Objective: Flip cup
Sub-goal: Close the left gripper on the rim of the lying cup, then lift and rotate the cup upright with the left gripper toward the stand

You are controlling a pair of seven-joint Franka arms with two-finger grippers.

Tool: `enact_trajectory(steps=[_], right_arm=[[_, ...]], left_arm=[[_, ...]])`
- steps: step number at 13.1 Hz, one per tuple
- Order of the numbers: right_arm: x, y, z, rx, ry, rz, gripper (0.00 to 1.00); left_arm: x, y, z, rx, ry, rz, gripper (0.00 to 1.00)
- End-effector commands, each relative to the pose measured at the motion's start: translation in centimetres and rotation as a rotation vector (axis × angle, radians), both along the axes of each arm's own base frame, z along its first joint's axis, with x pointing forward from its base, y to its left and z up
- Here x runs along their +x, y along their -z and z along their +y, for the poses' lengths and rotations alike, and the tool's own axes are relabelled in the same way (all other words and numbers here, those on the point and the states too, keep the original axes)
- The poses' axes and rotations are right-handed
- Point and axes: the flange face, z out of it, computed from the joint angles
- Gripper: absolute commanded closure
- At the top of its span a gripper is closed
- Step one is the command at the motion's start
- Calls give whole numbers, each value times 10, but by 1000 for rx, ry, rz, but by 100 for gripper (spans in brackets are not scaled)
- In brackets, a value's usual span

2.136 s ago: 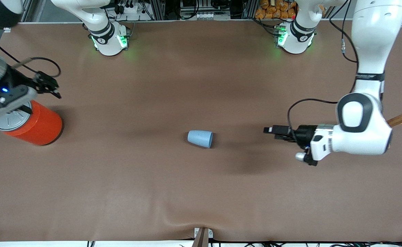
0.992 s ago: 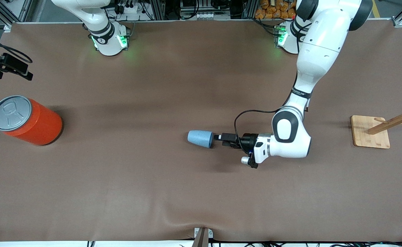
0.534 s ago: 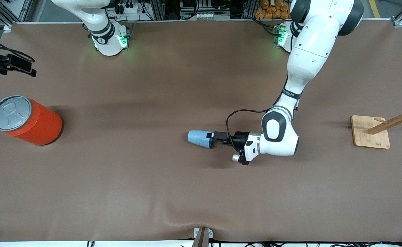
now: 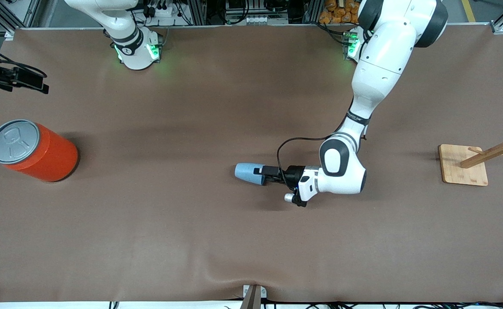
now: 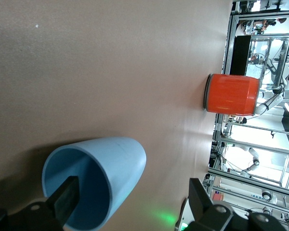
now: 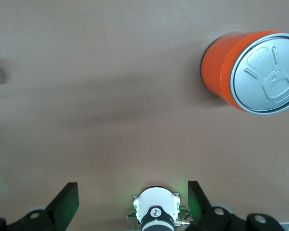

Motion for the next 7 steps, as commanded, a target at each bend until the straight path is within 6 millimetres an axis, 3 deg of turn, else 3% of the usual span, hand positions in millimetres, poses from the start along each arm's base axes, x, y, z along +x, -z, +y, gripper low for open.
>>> enact_trajectory(steps=[1,2,3,5,6,7], right_arm=[[-1,-2,-19,-5,36,7,0],[-1,-2,-23,-6,46,5,0],[0,-3,-25,-8,49,0,0],[-1,-4,-37,-9,66,-6,0],[-1,-3,-38,-13,68,-4,0],[-2,-1,-40,-14,70,0,0]], left_arm=[[-2,12,-16,-39,-21,-55,0],[-8,17,-24,-54,-22,-60,5],[-10,17,-28,-55,-15,-63,41],[-8,13,-26,-57,-18,-67,89],[-7,13,-22,-55,-17,-74,100],[-4,13,-16,-55,-10,-102,100]])
